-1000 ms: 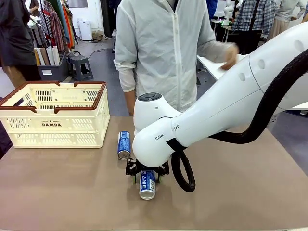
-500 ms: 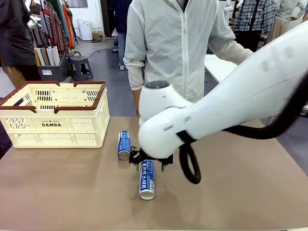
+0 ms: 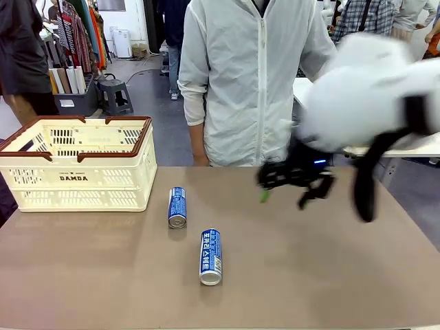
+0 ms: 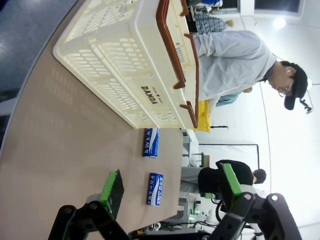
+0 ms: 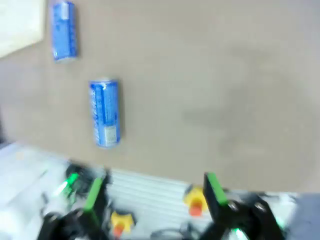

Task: Place the drinks into the Shopping basket.
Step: Pick up one drink and place it into the Shopping basket.

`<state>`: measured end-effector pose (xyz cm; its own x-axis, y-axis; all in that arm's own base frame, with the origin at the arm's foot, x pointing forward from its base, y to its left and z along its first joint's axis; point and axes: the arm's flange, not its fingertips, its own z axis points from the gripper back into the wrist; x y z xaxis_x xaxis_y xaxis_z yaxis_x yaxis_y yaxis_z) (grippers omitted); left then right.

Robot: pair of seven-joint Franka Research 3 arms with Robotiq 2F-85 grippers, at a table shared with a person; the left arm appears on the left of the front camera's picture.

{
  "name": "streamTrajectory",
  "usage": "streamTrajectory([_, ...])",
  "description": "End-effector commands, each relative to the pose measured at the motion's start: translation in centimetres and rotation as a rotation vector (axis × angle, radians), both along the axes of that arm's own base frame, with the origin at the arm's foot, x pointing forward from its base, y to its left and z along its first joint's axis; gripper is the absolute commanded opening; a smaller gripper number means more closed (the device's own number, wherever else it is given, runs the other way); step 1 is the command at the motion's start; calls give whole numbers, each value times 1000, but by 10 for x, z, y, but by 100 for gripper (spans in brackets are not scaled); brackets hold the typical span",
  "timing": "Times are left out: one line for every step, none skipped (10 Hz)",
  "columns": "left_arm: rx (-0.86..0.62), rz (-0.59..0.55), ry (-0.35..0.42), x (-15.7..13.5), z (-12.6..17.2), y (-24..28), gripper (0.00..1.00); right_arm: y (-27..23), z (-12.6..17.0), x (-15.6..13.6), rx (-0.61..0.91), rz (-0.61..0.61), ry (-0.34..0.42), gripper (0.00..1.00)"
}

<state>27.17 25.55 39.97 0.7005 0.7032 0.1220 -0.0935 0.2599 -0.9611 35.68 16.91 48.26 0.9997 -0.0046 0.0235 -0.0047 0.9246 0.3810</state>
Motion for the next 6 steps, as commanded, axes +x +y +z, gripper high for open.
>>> streamTrajectory([-7,5,-24,1,0,0,100,-131,9,-2,262,19,149,100])
streamTrajectory([-7,5,-24,1,0,0,100,-181,5,-10,436,12,158,100])
streamTrajectory([-7,5,-24,1,0,0,100,-227,-5,-20,592,0,165,100])
streamTrajectory([-7,5,-24,1,0,0,100,-260,-17,-28,711,6,159,100])
streamTrajectory([-7,5,-24,1,0,0,100,-288,-32,-39,850,3,109,100])
streamTrajectory([-7,5,-24,1,0,0,100,-306,-51,-47,962,-6,70,100])
